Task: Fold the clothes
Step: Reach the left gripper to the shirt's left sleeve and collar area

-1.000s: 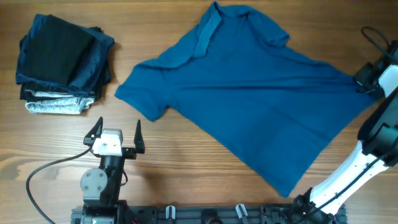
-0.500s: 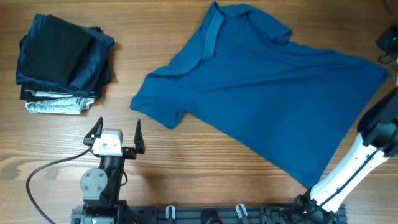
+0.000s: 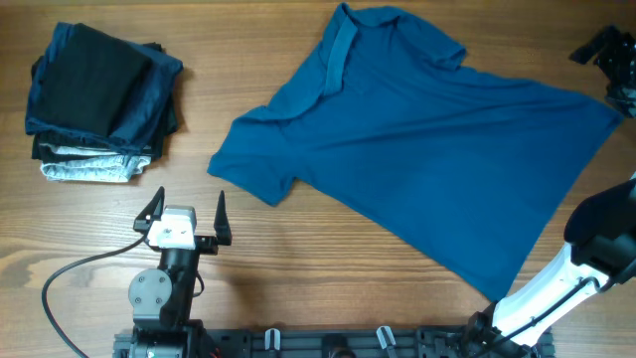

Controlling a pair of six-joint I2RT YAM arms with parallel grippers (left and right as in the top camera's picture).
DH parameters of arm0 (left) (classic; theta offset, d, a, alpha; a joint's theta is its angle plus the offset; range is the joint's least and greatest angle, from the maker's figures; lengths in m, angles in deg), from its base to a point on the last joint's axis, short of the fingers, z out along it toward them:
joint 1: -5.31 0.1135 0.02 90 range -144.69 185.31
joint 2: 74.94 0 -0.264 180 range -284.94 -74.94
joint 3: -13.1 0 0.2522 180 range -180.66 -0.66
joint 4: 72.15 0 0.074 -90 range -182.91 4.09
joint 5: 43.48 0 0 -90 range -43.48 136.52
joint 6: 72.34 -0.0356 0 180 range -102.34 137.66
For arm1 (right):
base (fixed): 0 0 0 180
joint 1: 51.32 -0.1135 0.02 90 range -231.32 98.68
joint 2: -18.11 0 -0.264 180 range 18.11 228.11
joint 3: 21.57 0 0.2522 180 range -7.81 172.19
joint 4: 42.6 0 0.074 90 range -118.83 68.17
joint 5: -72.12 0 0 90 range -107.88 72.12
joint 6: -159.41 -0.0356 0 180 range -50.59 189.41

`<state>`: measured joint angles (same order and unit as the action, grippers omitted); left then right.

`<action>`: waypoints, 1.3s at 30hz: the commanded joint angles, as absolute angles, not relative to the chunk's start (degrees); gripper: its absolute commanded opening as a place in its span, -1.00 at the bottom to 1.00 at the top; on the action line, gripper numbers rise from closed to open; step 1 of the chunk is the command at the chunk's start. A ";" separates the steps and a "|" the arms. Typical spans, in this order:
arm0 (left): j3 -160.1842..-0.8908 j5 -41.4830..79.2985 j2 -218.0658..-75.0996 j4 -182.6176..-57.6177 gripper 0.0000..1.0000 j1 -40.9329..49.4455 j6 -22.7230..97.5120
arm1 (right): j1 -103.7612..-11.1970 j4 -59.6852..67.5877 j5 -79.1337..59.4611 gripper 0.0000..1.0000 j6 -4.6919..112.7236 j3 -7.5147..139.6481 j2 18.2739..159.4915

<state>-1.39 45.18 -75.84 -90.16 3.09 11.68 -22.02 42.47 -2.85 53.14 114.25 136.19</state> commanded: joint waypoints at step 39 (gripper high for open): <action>-113.39 49.84 -209.78 -115.23 0.39 -21.04 4.40 | -22.02 40.20 -2.44 0.99 52.75 114.29 136.83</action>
